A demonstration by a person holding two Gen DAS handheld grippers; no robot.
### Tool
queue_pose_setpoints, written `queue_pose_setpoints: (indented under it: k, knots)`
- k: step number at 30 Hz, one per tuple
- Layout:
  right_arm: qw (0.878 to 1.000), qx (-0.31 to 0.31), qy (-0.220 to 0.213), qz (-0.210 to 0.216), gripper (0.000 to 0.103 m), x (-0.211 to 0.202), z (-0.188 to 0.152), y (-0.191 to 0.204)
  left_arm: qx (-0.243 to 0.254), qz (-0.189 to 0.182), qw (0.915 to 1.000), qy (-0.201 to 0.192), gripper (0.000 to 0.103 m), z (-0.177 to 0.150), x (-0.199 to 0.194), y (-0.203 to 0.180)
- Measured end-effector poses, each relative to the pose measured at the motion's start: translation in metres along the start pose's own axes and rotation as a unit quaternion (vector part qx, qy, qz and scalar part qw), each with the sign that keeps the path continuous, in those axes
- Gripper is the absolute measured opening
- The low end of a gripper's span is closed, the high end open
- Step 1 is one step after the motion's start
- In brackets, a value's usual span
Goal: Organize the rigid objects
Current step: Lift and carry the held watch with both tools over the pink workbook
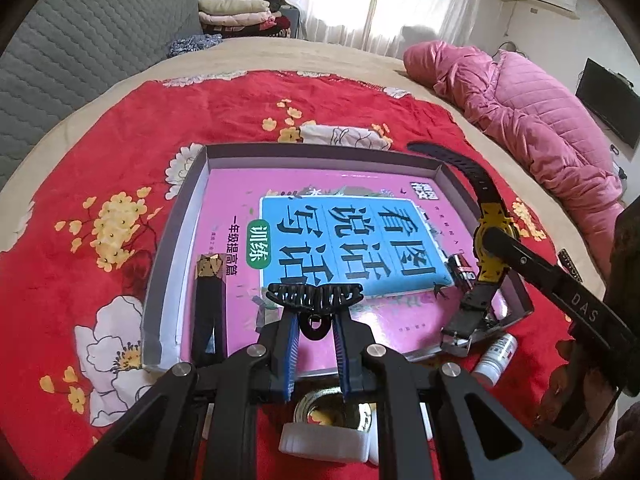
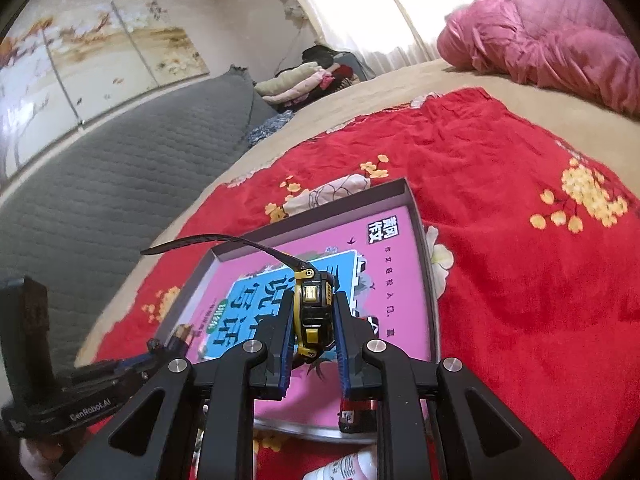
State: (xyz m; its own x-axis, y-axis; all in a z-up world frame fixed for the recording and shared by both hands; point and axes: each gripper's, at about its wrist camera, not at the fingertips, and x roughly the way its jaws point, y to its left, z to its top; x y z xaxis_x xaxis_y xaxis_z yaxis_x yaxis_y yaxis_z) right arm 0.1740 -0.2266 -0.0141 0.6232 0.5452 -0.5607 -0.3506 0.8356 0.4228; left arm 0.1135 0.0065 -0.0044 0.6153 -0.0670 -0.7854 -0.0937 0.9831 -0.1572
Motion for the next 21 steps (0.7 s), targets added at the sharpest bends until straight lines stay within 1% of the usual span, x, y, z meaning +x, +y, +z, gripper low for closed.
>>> queue_pose_setpoints:
  k: [3,9,12,15,21]
  knots:
    - [1.000,-0.020,0.008,-0.007,0.019,0.006,-0.002,0.007,-0.003,0.001,1.0000,0.006,0.016,0.000,0.005,0.002]
    - [0.996,-0.074,0.025,-0.036,0.019,0.018,-0.007,0.021,-0.006,0.002,0.9999,0.015,0.016,-0.001,0.010,0.004]
    - [0.993,-0.098,0.035,-0.052,0.019,0.024,-0.010,0.026,-0.006,0.004,0.9998,0.020,0.016,-0.002,0.012,0.005]
    - [0.990,-0.118,0.039,-0.058,0.019,0.026,-0.013,0.032,-0.004,0.010,0.9994,0.033,0.016,-0.003,0.015,0.007]
    - [0.981,-0.171,0.050,-0.073,0.019,0.031,-0.020,0.047,-0.004,0.018,0.9985,0.052,0.016,-0.006,0.017,0.010]
